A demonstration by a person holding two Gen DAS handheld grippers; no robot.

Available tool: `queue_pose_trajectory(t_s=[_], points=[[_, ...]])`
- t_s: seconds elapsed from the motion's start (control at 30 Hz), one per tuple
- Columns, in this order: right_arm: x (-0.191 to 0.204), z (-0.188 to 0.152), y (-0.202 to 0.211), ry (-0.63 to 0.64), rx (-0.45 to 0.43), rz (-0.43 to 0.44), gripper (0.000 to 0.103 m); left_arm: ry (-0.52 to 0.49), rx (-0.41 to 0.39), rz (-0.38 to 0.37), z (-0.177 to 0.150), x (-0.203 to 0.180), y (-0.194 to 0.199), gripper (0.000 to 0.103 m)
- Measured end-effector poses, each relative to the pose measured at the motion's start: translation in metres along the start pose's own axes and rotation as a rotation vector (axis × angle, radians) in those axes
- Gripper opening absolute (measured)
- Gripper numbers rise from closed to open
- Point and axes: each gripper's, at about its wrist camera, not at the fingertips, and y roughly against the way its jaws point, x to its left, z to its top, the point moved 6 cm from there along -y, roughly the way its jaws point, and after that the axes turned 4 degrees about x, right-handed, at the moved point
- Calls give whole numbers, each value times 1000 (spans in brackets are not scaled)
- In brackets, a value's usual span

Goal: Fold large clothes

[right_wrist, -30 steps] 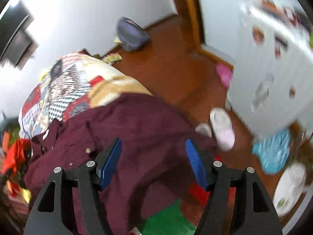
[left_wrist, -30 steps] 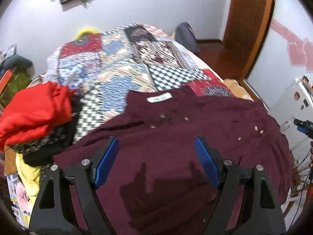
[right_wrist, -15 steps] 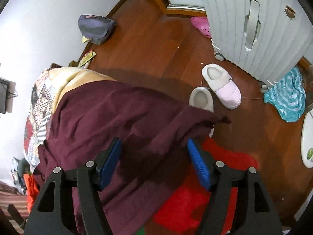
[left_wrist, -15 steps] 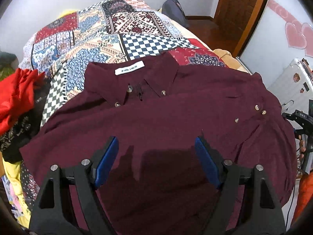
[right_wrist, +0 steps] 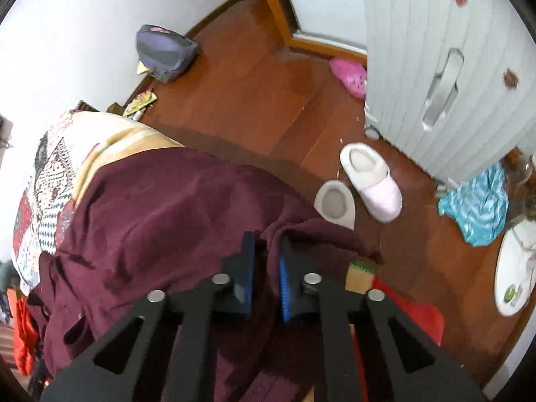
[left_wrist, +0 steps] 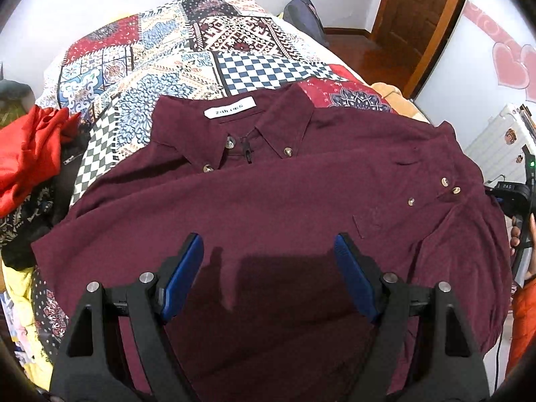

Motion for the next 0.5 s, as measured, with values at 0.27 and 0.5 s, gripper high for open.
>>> queue_pose_trajectory(t_s=[0.27,0.5], points=[[71,4,91,196,-207,52,8,-6,-55,17,-3,7,23,79],[161,-34,145,407,-335,181,8,-20,-121,30,-10,12,53,79]])
